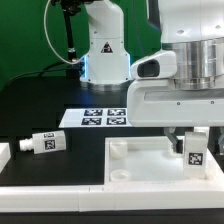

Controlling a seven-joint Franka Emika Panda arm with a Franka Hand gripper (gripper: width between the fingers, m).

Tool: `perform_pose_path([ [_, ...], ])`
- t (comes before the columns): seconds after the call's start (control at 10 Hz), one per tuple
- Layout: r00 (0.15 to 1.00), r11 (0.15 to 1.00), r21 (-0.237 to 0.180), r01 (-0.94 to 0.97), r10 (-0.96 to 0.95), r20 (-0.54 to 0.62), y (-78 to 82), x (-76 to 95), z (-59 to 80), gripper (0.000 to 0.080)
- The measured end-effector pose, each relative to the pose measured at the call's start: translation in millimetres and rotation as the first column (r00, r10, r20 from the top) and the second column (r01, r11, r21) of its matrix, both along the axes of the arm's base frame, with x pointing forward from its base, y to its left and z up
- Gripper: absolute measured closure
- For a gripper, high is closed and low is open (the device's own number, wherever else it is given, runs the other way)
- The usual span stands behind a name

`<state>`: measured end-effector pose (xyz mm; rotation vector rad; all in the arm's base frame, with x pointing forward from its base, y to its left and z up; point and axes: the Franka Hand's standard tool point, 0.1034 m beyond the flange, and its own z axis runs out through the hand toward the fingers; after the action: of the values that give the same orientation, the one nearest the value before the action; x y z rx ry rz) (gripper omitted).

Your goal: Assemble one leg

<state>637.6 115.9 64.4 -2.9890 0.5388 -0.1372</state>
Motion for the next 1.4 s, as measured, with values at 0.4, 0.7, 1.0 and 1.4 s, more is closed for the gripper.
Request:
perform_pose_path([
  [0.4, 0.897, 0.897, 0.033, 0.440, -0.438, -0.053, -2.3, 2.1, 0.0, 0.0513],
  [0.7, 0.566, 0.561, 0.072, 0.824, -0.812, -0.145, -2.4, 2.6, -1.0, 0.0513],
  [1.0, 0.317, 0.309, 0.071, 0.948, -0.925, -0.211, -2.2, 3.4, -0.8, 0.0512],
  [1.4, 0.153, 0.145, 0.051, 0.988, -0.958, -0.242, 1.5, 1.8, -1.9, 0.0512],
])
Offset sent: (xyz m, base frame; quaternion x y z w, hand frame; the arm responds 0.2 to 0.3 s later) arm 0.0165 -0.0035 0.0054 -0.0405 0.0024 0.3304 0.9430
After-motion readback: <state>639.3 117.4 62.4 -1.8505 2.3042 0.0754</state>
